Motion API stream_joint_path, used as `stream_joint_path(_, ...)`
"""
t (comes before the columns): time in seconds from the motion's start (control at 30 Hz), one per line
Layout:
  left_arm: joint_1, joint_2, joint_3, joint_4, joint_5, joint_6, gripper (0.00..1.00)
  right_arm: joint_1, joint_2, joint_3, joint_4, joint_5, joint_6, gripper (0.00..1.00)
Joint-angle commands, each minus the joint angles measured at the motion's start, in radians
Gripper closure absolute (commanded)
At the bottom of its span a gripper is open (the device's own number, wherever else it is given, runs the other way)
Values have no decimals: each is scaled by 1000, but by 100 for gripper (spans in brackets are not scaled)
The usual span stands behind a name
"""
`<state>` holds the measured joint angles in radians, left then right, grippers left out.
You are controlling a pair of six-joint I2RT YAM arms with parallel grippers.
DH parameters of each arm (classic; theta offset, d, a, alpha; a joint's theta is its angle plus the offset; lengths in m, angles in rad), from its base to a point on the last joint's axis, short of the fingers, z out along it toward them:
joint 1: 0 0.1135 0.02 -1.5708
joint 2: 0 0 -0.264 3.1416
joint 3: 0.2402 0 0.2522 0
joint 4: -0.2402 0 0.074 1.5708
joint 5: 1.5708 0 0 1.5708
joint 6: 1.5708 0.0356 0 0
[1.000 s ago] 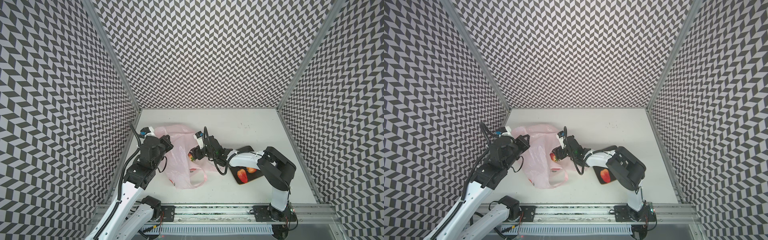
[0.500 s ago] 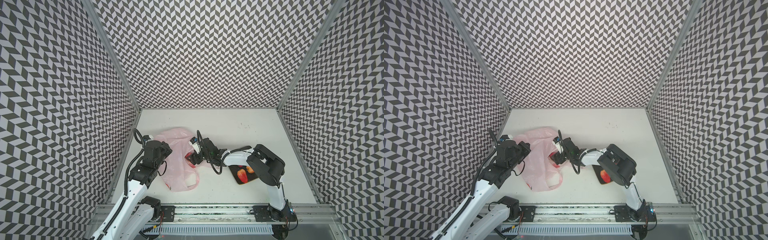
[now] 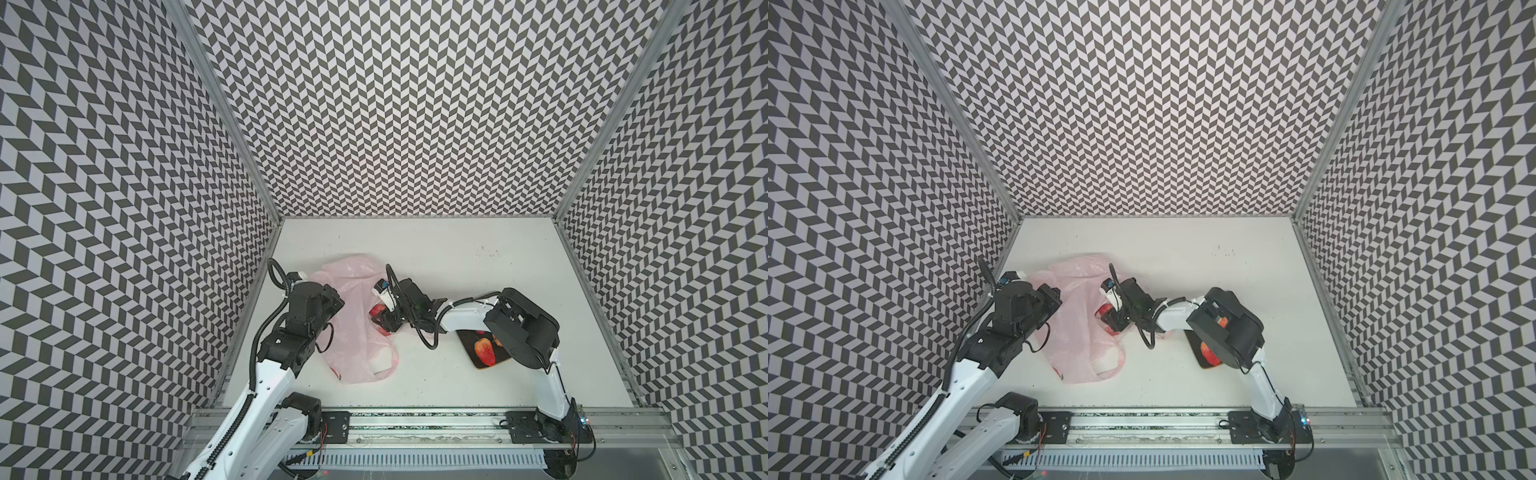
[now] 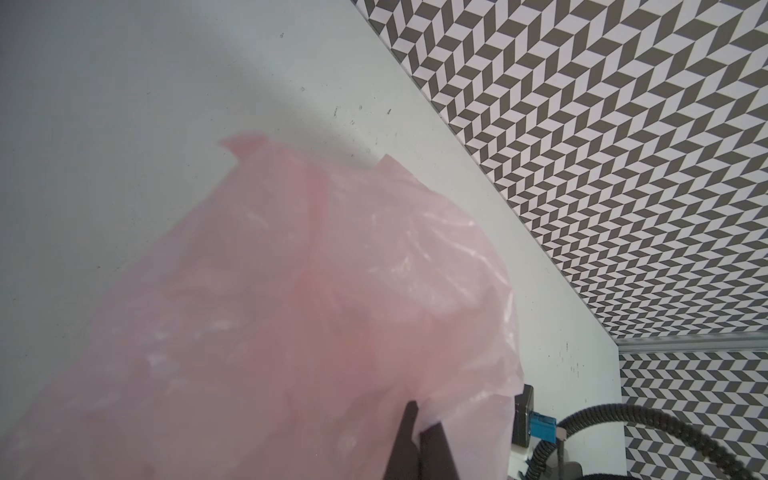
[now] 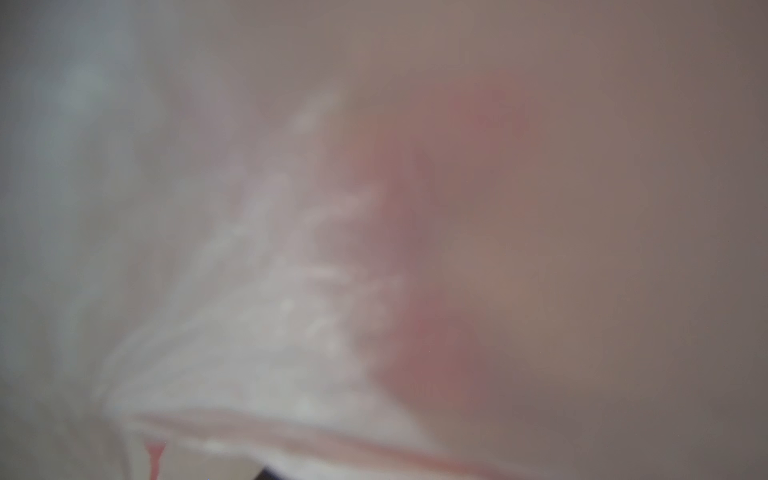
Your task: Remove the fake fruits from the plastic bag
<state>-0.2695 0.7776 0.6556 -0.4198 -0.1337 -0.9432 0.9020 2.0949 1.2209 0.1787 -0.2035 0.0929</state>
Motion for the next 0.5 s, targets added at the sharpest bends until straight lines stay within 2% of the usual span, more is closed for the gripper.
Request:
stream_joint_path(0.0,7,3,-1,-27,-20,-25,100,6,-12,22,3,13,-28,51)
stream_joint_path(0.13,7,6,-4,-29,-33,-54,100,7,-68,1,-1,2,-22,56)
stream_joint_path(0.47,7,27,-18,-9,-108,-178,100,8,-331,-177,-57,-35,28,57)
